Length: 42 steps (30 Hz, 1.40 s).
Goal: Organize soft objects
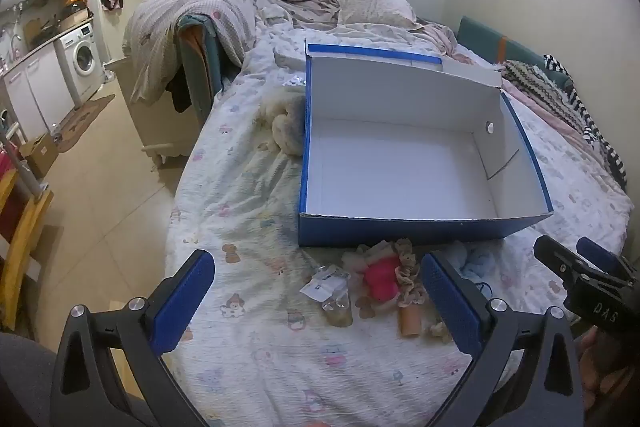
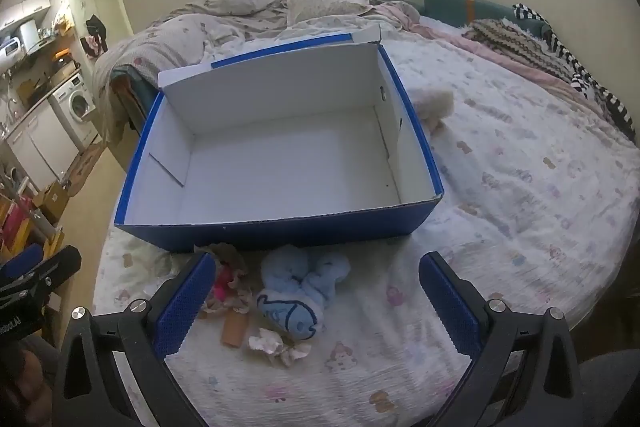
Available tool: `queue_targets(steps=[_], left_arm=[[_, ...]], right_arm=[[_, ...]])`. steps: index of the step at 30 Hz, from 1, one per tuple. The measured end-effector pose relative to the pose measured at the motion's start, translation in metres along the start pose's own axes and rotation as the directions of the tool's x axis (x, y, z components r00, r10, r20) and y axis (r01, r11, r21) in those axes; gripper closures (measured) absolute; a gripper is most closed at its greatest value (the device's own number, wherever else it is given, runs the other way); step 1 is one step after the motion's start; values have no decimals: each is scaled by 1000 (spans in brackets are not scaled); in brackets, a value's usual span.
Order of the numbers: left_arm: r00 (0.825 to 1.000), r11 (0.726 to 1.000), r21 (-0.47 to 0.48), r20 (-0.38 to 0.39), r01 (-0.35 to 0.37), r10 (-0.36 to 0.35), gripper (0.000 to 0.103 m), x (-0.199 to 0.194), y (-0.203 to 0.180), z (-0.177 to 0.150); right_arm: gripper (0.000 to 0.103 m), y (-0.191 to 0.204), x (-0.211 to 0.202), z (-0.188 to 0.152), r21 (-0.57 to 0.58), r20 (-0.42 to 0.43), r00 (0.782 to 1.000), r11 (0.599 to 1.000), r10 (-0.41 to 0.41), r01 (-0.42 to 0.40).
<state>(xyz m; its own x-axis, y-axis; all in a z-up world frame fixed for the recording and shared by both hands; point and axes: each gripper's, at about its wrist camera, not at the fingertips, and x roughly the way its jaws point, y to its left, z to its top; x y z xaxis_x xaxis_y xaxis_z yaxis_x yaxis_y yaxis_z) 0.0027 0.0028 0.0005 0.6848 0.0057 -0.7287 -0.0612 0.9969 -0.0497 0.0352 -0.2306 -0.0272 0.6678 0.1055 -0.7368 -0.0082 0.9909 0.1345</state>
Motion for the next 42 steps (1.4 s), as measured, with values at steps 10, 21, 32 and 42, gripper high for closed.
queue_targets(steps=[10, 21, 32, 42], left_arm=[[1000, 1000, 4, 1, -9, 9, 0, -3, -4, -2], [1000, 1000, 8, 5, -17, 17, 0, -3, -6, -3], [1000, 1000, 11, 4, -20, 20, 0, -3, -6, -3], [1000, 1000, 10, 2, -19, 19, 0, -3, -5, -3]], right_arm=[[0, -2, 0, 0, 6, -3, 1000, 1000, 0, 0], [0, -5, 2, 1, 16, -14, 1000, 1000, 5, -5], [0, -5, 2, 1, 15, -13, 1000, 1000, 5, -5], [0, -5, 2, 1, 15, -14, 1000, 1000, 4, -4]])
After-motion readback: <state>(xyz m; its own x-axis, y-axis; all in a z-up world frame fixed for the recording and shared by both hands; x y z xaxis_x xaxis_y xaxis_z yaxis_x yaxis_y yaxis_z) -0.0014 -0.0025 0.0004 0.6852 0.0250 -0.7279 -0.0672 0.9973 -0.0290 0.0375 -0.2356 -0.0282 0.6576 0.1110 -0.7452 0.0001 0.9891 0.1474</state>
